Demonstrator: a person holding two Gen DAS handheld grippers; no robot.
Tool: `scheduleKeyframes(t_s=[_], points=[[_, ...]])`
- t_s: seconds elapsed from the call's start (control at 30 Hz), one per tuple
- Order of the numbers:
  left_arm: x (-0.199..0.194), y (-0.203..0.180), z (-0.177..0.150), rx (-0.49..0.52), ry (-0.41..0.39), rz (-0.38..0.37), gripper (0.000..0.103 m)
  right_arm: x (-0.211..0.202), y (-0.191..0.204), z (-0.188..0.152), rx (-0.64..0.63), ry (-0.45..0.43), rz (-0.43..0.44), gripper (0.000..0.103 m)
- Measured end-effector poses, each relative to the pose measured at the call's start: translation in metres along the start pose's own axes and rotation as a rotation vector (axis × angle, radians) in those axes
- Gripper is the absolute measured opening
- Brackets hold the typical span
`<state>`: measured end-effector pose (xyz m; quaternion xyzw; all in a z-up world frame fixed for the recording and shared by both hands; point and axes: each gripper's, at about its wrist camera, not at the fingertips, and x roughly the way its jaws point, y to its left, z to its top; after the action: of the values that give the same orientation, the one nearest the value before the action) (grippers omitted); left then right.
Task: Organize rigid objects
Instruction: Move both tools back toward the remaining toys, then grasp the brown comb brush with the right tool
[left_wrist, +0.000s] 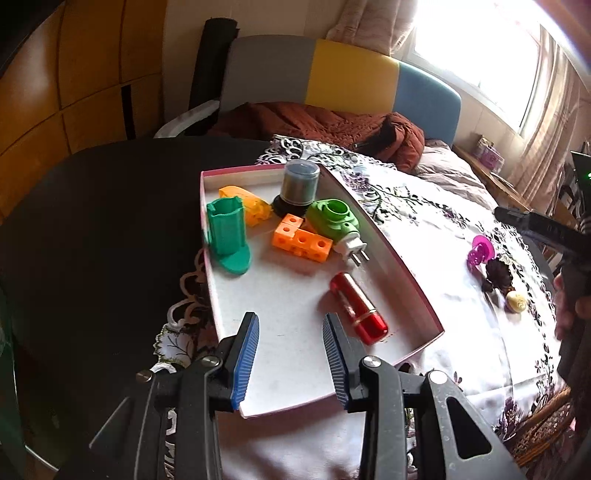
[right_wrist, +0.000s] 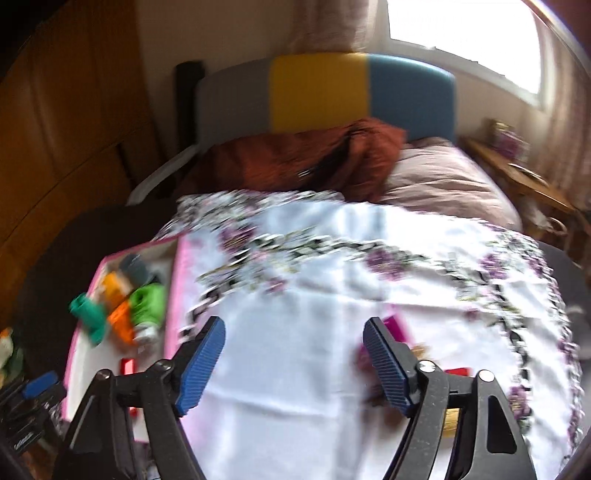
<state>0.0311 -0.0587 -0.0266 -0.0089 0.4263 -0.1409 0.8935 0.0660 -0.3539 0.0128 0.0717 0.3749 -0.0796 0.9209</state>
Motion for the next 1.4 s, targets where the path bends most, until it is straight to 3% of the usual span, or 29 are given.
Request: scheduleKeyframes(t_s=[0.27,0.43,0.5,0.57,0.67,0.77,0.83,1.07,1.33,1.37,1.4], points=[[0.002,-0.023,0.004,0.061,0.006,-0.013,0.036,-0.009,-0.102,0.008,0.169,-0.078,-0.21,0.093],[0.007,-0.046,0.01,0.107,0.024,-0.04,0.04,-0.001,-0.167,-0.009,0.399,-0.061,-0.311,0.093],[0.009,-0.058,0.013,0.126,0.027,-0.06,0.042,-0.007,-0.185,-0.014,0.509,-0.096,-0.295,0.093],[0.014,-0.071,0.016,0.142,0.038,-0.085,0.042,-0.005,-0.195,-0.019,0.559,-0.072,-0.296,0.093],[0.02,-0.087,0.017,0.154,0.062,-0.112,0.042,0.004,-0.2,-0.023,0.612,-0.039,-0.208,0.093],[0.023,-0.102,0.015,0.185,0.071,-0.128,0.042,0.019,-0.184,-0.02,0.566,0.027,-0.074,0.093],[0.025,-0.109,0.013,0.2,0.078,-0.13,0.042,0.029,-0.169,-0.016,0.491,0.073,-0.042,0.093],[0.027,-0.114,0.009,0.208,0.094,-0.133,0.042,0.05,-0.12,-0.017,0.243,0.181,-0.012,0.1],[0.031,-0.117,0.009,0.212,0.107,-0.152,0.042,0.072,-0.103,-0.026,0.106,0.265,-0.072,0.1],[0.032,-0.118,0.01,0.212,0.108,-0.155,0.042,0.075,-0.102,-0.026,0.086,0.274,-0.08,0.09],[0.032,-0.119,0.01,0.213,0.109,-0.158,0.042,0.078,-0.099,-0.028,0.063,0.294,-0.081,0.05]])
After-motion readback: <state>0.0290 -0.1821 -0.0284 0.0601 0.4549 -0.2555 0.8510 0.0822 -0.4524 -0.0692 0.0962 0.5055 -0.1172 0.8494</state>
